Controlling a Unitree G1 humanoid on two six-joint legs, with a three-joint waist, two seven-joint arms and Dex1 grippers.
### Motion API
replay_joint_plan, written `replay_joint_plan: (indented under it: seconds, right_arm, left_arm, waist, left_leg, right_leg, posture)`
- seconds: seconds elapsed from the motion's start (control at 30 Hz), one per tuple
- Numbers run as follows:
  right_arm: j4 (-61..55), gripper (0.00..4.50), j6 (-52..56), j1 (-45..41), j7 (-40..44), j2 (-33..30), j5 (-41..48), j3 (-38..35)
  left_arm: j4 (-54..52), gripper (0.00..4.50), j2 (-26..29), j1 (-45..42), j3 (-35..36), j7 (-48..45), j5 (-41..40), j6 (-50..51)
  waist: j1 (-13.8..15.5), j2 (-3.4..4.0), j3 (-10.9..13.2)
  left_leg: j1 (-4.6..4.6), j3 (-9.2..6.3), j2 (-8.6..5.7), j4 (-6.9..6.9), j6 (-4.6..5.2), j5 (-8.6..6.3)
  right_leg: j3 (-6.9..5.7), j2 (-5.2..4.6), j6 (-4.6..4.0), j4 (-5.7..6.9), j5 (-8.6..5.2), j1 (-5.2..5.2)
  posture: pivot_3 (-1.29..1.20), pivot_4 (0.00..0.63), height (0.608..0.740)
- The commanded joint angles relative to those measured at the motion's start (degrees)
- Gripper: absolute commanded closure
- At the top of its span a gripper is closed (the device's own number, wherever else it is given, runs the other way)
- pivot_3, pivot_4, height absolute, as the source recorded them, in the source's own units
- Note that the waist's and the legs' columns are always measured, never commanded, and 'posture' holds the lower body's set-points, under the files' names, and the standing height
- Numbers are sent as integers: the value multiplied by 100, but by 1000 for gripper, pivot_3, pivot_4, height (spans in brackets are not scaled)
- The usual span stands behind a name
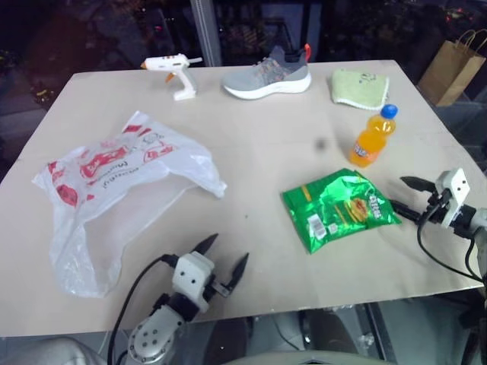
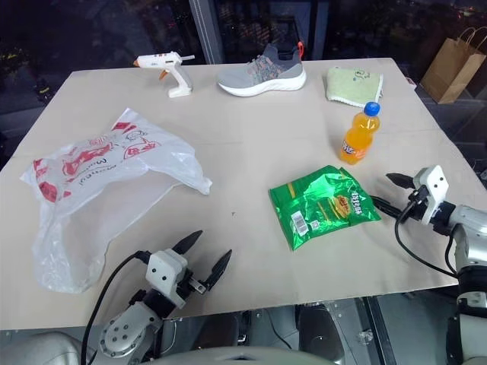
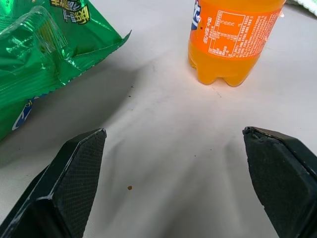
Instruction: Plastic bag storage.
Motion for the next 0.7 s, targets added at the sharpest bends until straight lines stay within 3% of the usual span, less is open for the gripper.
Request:
replay_joint_plan:
  seconds: [0.03,0.7]
  right_arm:
    - [49,0,-187,2,21,-38,92,-243]
    - [760,0,-620,-282,171,-79,50,-218]
  left_arm:
    - [-22,93,70,67,52,-19,-15,-56]
    - [-132,93,159,92,91,-19,-127,-19]
  waist:
    - [0,0,0]
    - [-4,1,-1]
  left_leg:
    - [0,0,0,0,0,0]
    - [1,3,0,0,0,0]
  right_leg:
    - [0,0,0,0,0,0]
    - [3,0,0,0,0,1]
  posture:
    - [0,150,740]
    - [0,150,740]
